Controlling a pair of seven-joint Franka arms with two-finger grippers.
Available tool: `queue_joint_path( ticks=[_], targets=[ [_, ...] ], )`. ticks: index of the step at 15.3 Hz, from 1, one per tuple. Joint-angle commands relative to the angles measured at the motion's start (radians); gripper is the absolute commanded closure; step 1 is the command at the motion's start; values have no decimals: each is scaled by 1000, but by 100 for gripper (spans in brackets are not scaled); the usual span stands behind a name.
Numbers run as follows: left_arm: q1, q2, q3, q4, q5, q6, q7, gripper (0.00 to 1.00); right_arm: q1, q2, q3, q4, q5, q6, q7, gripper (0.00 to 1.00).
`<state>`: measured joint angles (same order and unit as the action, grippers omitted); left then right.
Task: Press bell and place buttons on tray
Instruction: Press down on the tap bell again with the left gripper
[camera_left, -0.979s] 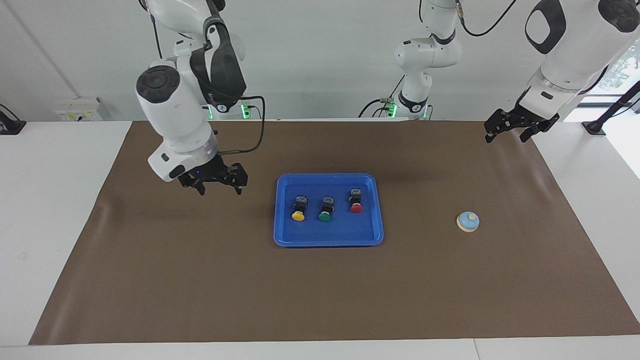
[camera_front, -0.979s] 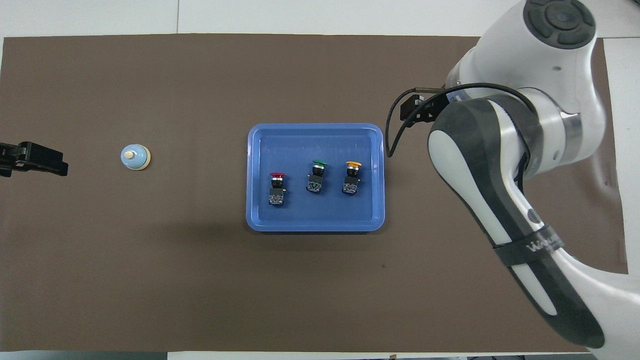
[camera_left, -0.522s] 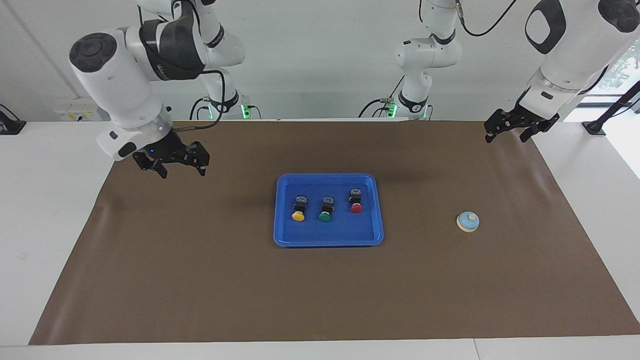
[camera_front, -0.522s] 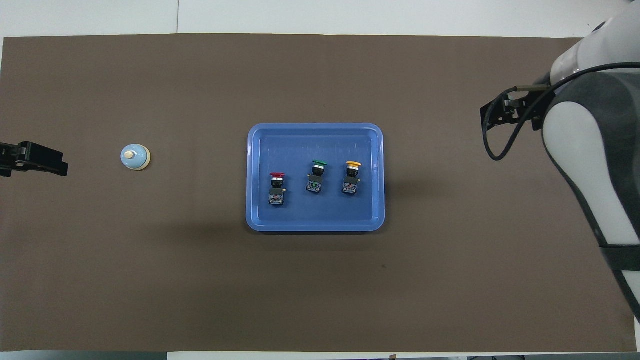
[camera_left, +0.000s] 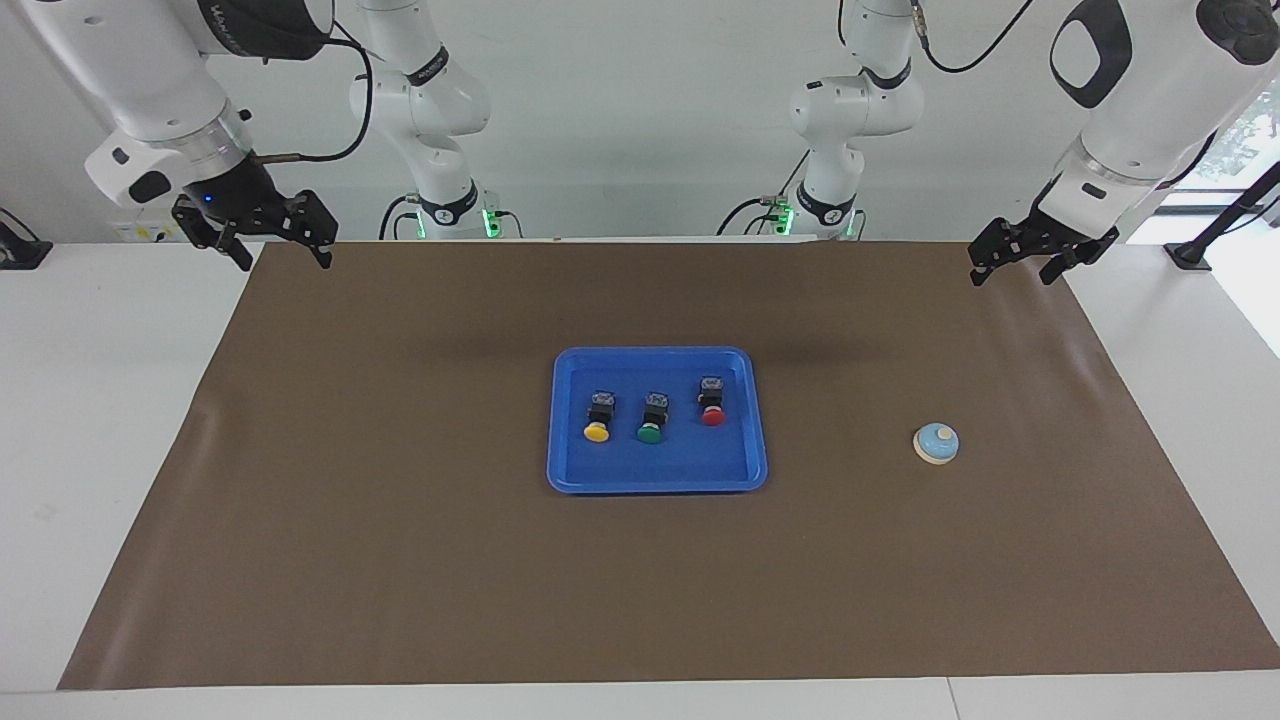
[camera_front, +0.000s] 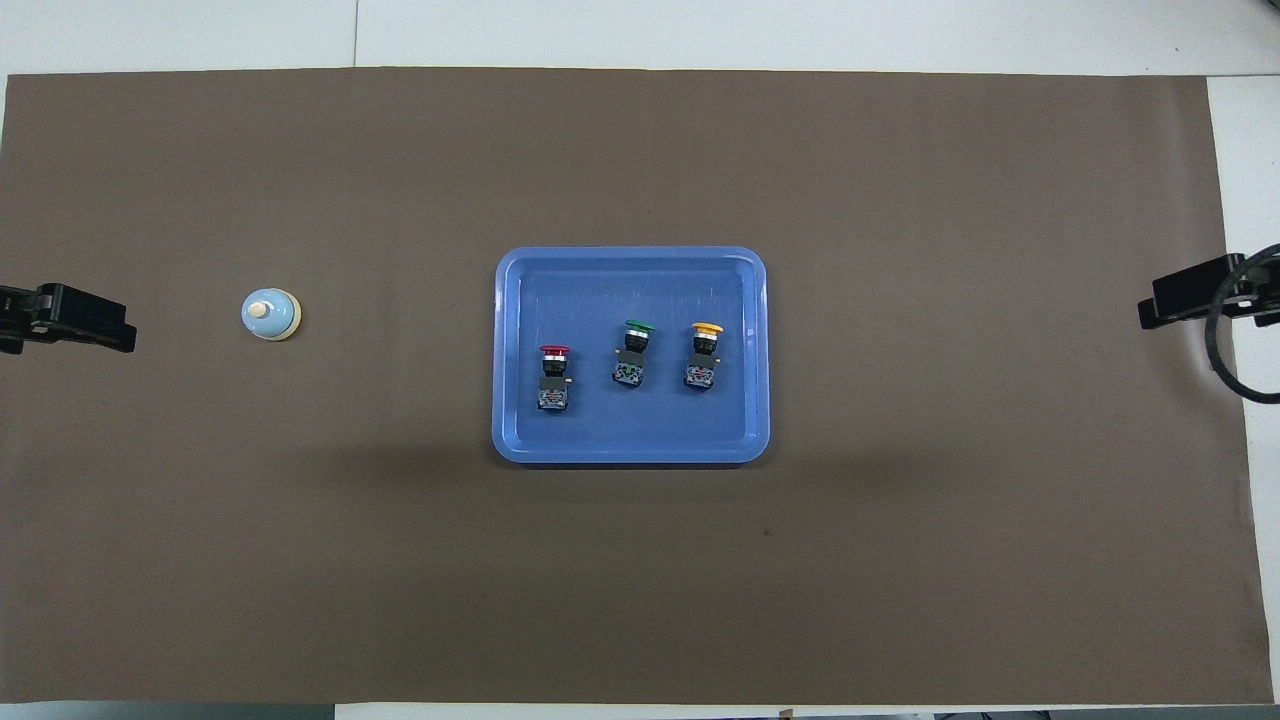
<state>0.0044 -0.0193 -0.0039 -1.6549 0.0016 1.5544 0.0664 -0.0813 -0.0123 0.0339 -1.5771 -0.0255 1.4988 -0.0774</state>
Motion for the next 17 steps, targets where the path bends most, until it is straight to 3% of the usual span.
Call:
queue_joint_path(
  ticks=[1,2,4,6,7,13,17],
  targets=[
    [-11,-4,7,7,-15,-5,9,0,-8,-18,20,-32,-19,28,5,0],
    [-9,-8,5,-18,-14,56,21,0,-8,-17,20,-29,-19,26,5,0],
    [-9,-14,5,-92,-14,195,30,28,-8,-14,21,-26,-16,23,5,0],
    [-9,39,5,-101,-14,236,30,91,-6,-15,21,-24,-13,20,5,0],
    [-9,74,5,-100,-14,256,29,100,-6,-15,21,-24,-13,18,4,0],
    [5,265,7,-103,-12,508,29,100,-6,-20,21,-27,-14,15,2,0],
    [6,335,8,-111,-12,562,27,100,-17,-20,21,-27,-14,15,2,0]
  ],
)
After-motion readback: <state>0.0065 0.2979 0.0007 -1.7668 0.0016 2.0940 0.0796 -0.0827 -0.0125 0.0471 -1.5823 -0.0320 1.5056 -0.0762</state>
